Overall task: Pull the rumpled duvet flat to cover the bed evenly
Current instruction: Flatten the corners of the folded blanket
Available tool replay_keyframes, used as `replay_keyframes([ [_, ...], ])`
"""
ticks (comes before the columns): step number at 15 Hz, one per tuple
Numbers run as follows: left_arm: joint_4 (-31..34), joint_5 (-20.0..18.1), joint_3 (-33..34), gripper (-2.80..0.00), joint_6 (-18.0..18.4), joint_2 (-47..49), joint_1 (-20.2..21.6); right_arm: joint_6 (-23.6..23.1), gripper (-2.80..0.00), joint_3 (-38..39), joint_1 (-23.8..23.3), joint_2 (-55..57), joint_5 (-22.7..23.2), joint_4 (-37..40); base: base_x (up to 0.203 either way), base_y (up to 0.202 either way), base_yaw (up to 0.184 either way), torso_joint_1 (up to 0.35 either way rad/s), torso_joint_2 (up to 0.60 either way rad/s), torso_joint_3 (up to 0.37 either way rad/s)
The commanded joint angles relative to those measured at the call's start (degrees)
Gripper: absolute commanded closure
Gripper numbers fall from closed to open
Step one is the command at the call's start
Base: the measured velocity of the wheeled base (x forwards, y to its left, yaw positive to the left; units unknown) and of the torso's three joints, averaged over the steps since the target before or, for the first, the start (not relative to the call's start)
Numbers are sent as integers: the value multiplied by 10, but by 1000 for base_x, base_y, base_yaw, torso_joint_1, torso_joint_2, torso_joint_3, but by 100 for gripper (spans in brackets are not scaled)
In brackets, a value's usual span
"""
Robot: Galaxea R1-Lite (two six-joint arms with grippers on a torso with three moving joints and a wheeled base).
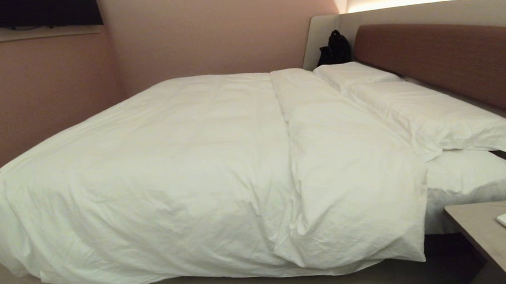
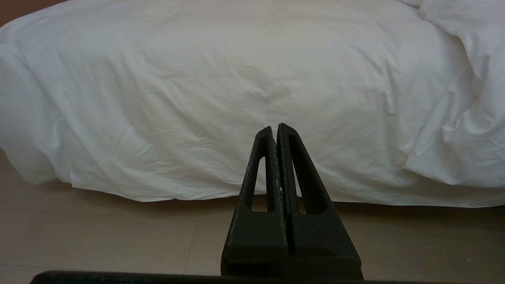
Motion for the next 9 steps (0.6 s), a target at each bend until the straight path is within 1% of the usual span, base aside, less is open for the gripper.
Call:
replay_keyframes([
  [1,0,0,0,0,0,0,0,-79,0,-50,3,84,5,3,0,0,0,0,0,0],
  [3,0,0,0,0,0,0,0,-82,0,-66,16,79,5,6,0,0,0,0,0,0],
  [5,0,0,0,0,0,0,0,-60,0,-69,40,43,4,6,0,0,0,0,0,0],
  [6,0,0,0,0,0,0,0,-39,0,-75,55,21,2,6,0,0,0,0,0,0],
  [7,0,0,0,0,0,0,0,-5,0,-84,80,-4,-5,6,0,0,0,0,0,0],
  [9,0,0,0,0,0,0,0,80,0,-105,140,-51,-44,6,0,0,0,0,0,0],
])
